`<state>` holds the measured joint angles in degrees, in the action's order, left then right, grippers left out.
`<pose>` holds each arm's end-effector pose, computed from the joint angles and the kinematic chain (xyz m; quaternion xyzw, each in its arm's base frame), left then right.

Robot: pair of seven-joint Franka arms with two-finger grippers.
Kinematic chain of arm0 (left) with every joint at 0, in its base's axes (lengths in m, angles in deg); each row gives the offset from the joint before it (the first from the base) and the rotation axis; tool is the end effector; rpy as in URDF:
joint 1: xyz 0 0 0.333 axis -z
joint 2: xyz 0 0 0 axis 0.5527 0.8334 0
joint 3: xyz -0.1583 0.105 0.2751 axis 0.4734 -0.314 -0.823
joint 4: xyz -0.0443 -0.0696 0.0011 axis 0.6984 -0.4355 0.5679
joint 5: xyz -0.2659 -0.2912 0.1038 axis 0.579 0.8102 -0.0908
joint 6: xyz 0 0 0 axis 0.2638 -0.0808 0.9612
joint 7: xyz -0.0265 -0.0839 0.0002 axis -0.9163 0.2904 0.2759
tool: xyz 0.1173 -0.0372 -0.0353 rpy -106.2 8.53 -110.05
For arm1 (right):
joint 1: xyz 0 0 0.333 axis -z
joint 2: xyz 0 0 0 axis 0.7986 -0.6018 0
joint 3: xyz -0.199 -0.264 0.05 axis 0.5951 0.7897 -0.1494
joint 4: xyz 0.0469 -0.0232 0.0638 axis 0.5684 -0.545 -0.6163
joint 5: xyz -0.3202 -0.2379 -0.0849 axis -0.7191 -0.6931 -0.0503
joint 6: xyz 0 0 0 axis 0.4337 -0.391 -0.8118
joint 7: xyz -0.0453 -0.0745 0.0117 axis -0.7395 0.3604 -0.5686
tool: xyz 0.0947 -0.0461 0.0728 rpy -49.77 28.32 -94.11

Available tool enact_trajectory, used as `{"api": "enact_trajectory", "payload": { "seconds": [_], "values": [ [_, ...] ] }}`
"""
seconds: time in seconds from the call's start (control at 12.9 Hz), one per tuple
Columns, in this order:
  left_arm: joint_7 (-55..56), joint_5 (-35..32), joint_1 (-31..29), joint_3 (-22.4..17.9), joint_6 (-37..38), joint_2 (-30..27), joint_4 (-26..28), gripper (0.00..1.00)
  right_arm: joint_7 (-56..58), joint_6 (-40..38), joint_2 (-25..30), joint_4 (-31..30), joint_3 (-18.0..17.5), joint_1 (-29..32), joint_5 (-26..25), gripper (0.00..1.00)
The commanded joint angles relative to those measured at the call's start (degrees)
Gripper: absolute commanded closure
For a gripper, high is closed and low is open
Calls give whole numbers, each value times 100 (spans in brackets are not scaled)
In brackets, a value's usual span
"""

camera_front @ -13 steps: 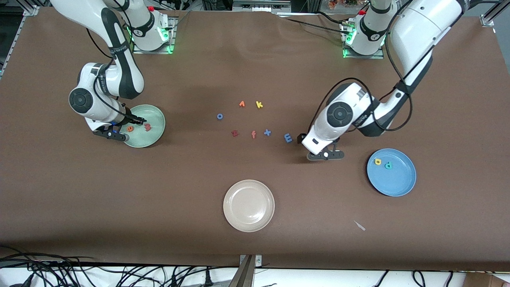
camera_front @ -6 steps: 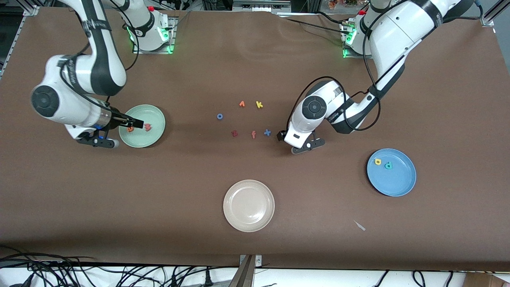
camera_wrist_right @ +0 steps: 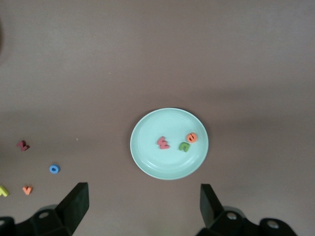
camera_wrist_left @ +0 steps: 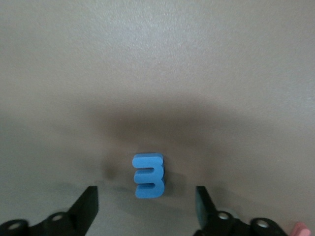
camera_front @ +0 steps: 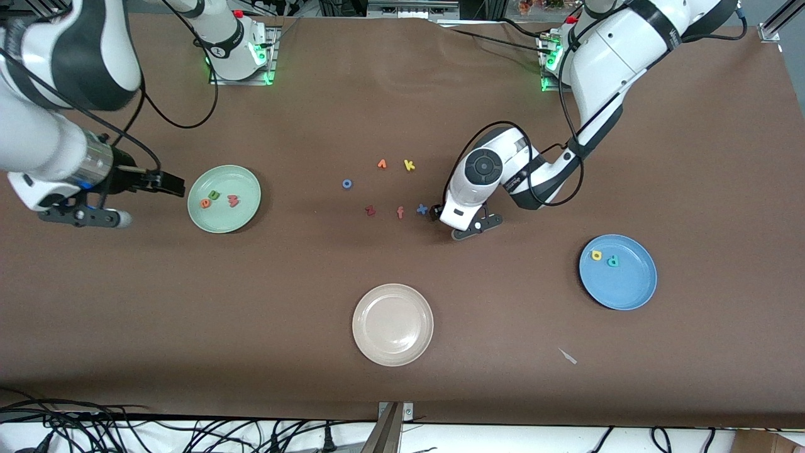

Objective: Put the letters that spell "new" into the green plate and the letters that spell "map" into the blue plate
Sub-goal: 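Grasp the blue letter with the left gripper while the right gripper withdraws, then carry the blue letter to the blue plate and release it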

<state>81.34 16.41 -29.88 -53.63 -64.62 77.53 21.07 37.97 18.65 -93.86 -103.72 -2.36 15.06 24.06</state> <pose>0.5233 -0.3878 0.1547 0.9784 0.1943 -0.0674 0.0185 0.6129 0.0674 0.5226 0.9961 -0.0467 -0.0750 0.0019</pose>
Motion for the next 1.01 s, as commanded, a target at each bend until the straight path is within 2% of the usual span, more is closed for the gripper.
{"api": "enact_trajectory", "payload": {
  "seconds": [0.0,0.08,0.16,0.31,0.39,0.54,0.7,0.78,0.93],
  "values": [
    [91,-25,213,-182,-38,68,-80,30,74,-257,286,132,-103,101,-172,0],
    [91,-25,213,-191,-38,68,-80,37,91,-240,349,114,-365,477,-164,0],
    [91,-25,222,-191,-38,68,-80,49,109,-214,375,132,-768,898,-172,0],
    [30,-25,222,-200,-38,68,-80,68,91,-47,428,132,-1734,1803,-399,0],
    [12,-34,222,-244,-38,68,-80,72,91,-29,550,132,-2182,2191,-679,0],
    [12,-147,222,-253,-38,68,-80,75,74,-64,1014,-226,-2842,2824,-752,0],
    [-6,-166,222,-253,-21,68,-80,76,83,-3,1262,-430,-3668,3737,-735,0],
    [-23,-174,205,-253,-3,51,-97,77,83,50,1376,-526,-3776,3863,-735,0],
    [-206,-174,143,-244,102,-19,-194,77,126,452,1710,-982,-3612,3830,-700,0]
  ]
}}
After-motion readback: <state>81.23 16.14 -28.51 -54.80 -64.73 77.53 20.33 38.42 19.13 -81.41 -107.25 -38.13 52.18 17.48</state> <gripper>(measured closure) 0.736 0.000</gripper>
